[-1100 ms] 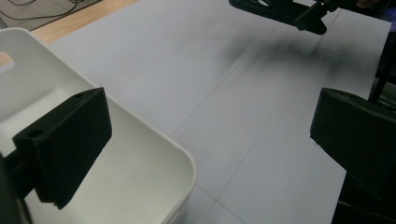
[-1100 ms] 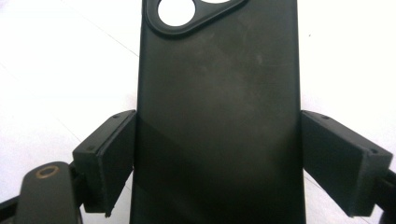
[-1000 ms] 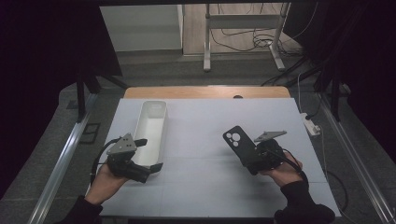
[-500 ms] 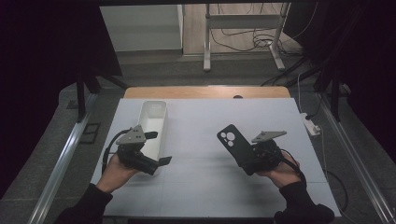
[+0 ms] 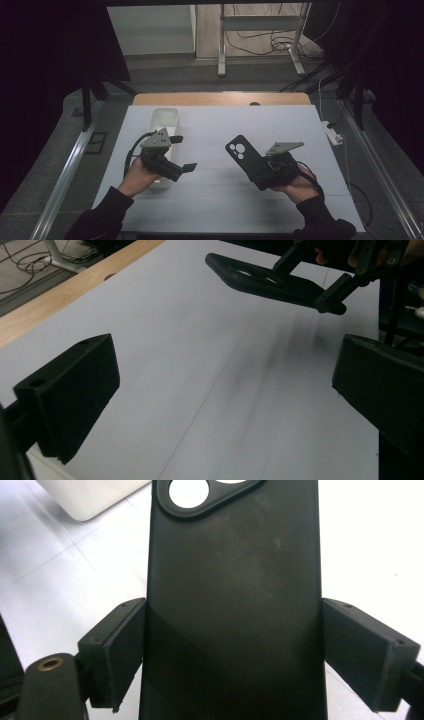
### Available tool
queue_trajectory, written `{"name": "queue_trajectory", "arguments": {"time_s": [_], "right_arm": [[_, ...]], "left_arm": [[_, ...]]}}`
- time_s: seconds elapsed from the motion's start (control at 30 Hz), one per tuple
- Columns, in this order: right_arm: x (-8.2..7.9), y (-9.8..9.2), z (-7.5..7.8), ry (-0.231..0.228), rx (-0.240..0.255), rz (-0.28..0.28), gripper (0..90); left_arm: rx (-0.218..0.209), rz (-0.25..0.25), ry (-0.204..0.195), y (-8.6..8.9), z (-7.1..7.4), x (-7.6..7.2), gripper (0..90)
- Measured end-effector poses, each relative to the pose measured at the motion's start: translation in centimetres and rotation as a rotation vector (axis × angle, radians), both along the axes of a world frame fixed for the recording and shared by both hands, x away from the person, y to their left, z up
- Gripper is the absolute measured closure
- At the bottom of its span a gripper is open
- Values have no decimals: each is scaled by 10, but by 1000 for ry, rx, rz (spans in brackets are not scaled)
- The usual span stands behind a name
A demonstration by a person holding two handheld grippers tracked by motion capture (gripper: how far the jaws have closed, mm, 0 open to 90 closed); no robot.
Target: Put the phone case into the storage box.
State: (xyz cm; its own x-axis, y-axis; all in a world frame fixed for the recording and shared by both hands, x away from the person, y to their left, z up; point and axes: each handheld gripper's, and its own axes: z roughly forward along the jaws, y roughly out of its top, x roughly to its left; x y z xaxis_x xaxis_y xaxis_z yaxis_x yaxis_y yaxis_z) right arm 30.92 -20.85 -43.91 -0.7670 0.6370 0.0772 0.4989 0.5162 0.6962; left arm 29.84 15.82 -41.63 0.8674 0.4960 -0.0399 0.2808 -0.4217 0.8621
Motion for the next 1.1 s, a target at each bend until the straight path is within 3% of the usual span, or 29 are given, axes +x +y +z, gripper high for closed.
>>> {"name": "queue_trajectory", "arguments": {"time_s": [0.3,0.83,1.1], "right_arm": [[-7,8,1,1,37,51,146],[-20,22,3,-15,107,186,146],[-25,26,4,-33,135,286,146]], "left_arm": [[-13,9,-3,6,-5,-10,0],[-31,10,-48,10,-7,-23,0],[-43,-50,-40,9,-5,-28,0]]}}
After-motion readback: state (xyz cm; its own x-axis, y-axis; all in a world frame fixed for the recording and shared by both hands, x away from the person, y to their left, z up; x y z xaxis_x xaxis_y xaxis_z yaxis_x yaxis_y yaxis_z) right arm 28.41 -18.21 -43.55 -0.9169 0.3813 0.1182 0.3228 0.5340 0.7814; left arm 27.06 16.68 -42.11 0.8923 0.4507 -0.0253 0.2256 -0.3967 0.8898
